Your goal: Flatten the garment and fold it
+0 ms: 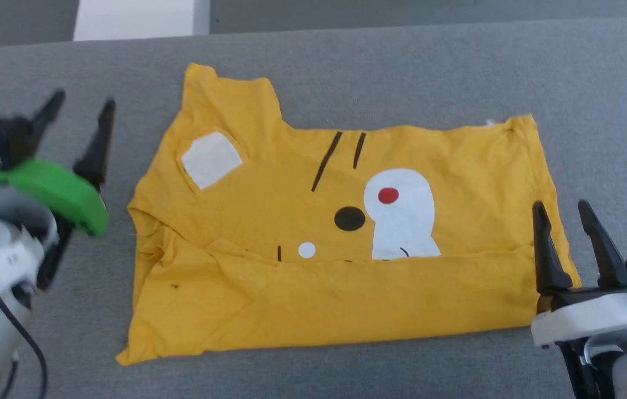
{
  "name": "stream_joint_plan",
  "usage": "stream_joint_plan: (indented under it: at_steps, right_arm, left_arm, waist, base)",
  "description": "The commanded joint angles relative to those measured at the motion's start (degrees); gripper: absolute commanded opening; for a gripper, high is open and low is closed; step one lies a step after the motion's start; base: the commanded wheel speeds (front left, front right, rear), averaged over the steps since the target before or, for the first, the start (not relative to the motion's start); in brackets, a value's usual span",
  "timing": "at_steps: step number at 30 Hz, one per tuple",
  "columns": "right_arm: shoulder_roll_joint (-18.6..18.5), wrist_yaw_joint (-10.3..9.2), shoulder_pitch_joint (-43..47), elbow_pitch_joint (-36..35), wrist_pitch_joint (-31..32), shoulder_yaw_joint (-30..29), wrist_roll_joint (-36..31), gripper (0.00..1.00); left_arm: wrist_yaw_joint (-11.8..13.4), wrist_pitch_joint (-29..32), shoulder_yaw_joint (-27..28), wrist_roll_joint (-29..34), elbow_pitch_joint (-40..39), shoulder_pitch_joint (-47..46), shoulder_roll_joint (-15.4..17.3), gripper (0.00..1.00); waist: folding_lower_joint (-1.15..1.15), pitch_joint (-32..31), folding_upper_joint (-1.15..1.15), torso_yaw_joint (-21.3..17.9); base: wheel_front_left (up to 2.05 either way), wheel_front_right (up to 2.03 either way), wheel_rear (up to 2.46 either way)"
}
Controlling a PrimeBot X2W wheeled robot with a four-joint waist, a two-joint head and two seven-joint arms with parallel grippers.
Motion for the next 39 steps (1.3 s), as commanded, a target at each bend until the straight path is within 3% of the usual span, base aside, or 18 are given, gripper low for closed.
stream_joint_plan:
  at_steps: [1, 5, 10, 19, 31, 32, 33, 39]
  right_arm:
    - [-0.1, -0.08, -1.4, 0.0, -0.8, 0.6, -0.2, 1.0]
    - [-0.1, -0.08, -4.9, 0.7, -2.1, 2.8, -0.4, 1.0]
    - [0.1, -0.08, -8.7, 1.0, -2.7, 5.0, -0.4, 1.0]
    - [0.3, -0.08, -11.3, 1.5, -3.3, 7.1, 0.1, 1.0]
    - [0.3, -0.08, -12.8, 1.8, -4.4, 8.8, 1.6, 1.0]
    - [0.3, -0.08, -13.0, 1.8, -4.2, 8.8, 1.4, 1.0]
    - [0.3, -0.08, -13.4, 1.6, -3.9, 8.9, 1.0, 1.0]
    - [0.3, -0.08, -20.9, 1.4, 2.2, 8.1, -1.8, 1.0]
  left_arm:
    - [-1.0, 1.2, -0.3, 0.7, 0.8, -2.8, 0.7, 1.0]
    - [-5.5, 10.2, -0.4, -2.5, 4.9, -13.1, 1.0, 1.0]
    - [-6.0, 22.0, 0.1, -5.5, 9.4, -23.3, 1.7, 1.0]
    - [-1.1, 41.3, -1.6, -8.3, 11.9, -32.4, 1.7, 1.0]
    - [7.4, 54.3, -4.9, -5.3, 10.5, -32.8, 5.4, 1.0]
    - [7.5, 54.8, -5.2, -5.0, 10.1, -32.7, 5.8, 0.63]
    - [7.7, 55.2, -5.2, -5.0, 9.7, -32.4, 6.0, 0.0]
    - [7.6, 56.1, -5.3, -6.3, 7.3, -31.3, 5.9, 0.0]
  waist:
    - [0.0, 5.4, 0.0, -3.5]
    - [0.0, 9.8, 0.0, -6.3]
    - [0.0, 14.1, 0.0, -9.2]
    - [0.0, 18.2, 0.0, -11.9]
    - [0.0, 20.3, 0.0, -14.0]
    - [0.0, 20.4, 0.0, -14.1]
    - [0.0, 20.5, 0.0, -14.1]
    - [0.0, 20.4, 0.0, -13.7]
  base:
    - [0.0, 0.0, 0.0]
    - [0.0, 0.0, 0.0]
    - [0.0, 0.0, 0.0]
    - [0.0, 0.0, 0.0]
    - [0.0, 0.0, 0.0]
    - [0.0, 0.0, 0.0]
    - [0.0, 0.0, 0.0]
    - [0.0, 0.0, 0.0]
